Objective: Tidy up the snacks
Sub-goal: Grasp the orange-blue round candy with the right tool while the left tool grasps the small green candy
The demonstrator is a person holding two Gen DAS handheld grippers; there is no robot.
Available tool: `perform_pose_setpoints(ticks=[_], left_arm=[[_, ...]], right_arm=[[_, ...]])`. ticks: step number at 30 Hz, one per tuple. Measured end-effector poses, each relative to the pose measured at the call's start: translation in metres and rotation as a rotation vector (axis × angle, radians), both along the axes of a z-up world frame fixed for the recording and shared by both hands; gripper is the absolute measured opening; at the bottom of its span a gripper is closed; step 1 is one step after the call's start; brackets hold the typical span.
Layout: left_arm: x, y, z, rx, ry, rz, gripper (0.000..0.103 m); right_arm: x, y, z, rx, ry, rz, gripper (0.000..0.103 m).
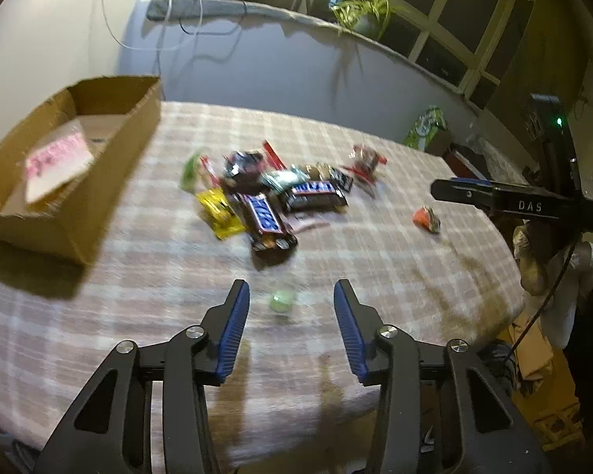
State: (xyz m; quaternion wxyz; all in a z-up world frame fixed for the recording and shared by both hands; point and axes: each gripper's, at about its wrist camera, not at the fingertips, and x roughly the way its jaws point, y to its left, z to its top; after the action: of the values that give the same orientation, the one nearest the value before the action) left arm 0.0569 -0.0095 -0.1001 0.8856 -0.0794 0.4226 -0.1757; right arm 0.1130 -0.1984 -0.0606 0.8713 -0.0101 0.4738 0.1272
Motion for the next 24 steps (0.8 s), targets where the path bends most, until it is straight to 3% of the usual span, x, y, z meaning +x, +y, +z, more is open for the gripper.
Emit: perform_pose_setpoints(ticks=[5,13,18,24], left_arm=[[0.005,-0.01,-0.014,0.02,0.029,0.003,0.037],[0.009,-0.015,-0.025,0.058,0.042,0.016,0.034],[0.013,-0.012,-0.029,0.079,0.049,0.027,0.032],[0.015,-0.016,-0.033,0.109,0.041,0.016,0.025]], right_arm=[[-0.007,-0.037,-0.024,-0.081,0.023,-0.071,0.077],[0.004,-0.041,-0.058,-0.209,0.027,-0.073,0.077],[0.013,-0.039,-0.068,-0.21,0.034,-0.069,0.076],[0.014,-0.04,-0.071,-0.19,0.044,-0.065,0.062]])
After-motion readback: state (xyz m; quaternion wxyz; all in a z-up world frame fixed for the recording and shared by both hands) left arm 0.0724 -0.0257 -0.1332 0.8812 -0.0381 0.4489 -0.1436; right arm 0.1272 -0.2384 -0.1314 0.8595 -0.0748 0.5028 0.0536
